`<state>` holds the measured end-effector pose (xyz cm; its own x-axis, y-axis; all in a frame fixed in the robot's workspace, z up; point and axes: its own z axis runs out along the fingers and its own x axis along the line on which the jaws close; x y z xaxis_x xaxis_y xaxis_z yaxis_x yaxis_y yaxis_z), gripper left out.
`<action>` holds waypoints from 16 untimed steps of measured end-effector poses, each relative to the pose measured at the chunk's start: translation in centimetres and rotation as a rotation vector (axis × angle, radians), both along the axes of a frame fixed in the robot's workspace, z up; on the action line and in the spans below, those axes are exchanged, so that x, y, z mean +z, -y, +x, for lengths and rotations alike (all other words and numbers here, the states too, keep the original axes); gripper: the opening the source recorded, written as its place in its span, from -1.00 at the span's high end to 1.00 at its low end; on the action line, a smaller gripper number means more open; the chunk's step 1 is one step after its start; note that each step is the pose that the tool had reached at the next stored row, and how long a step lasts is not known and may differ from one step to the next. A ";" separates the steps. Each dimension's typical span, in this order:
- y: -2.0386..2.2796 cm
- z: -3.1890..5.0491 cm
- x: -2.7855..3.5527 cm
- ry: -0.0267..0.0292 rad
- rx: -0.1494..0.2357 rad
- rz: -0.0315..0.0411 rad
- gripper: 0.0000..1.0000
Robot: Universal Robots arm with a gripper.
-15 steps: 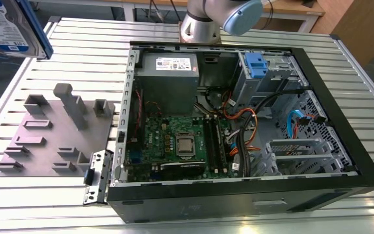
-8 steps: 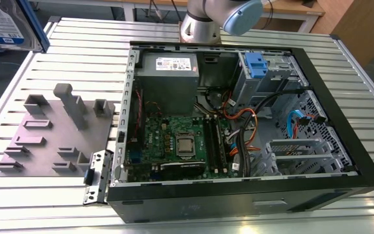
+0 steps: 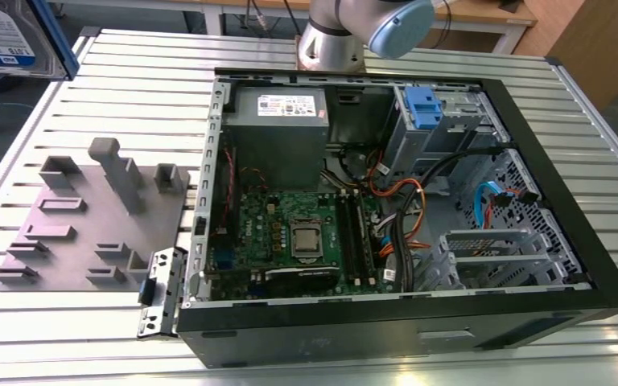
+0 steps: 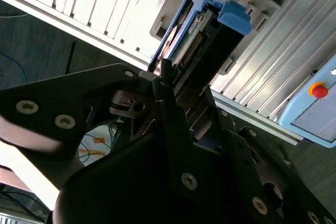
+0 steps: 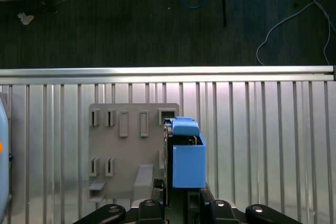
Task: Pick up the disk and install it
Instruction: 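Pick up the disk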
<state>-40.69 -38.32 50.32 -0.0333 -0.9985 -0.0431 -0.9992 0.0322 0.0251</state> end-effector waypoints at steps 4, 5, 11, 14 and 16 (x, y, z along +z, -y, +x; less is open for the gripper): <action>0.00 0.00 0.01 -0.0001 0.000 0.0000 0.30; 0.00 0.00 0.01 -0.0001 0.000 0.0000 0.30; 0.00 0.38 0.01 -0.0001 0.000 0.0000 0.30; 0.00 0.74 0.00 -0.0001 0.000 0.0000 0.30; 0.00 1.01 0.01 -0.0001 0.000 -0.0001 0.30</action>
<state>-39.69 -38.32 50.33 -0.0333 -0.9985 -0.0431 -0.9992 0.0322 0.0253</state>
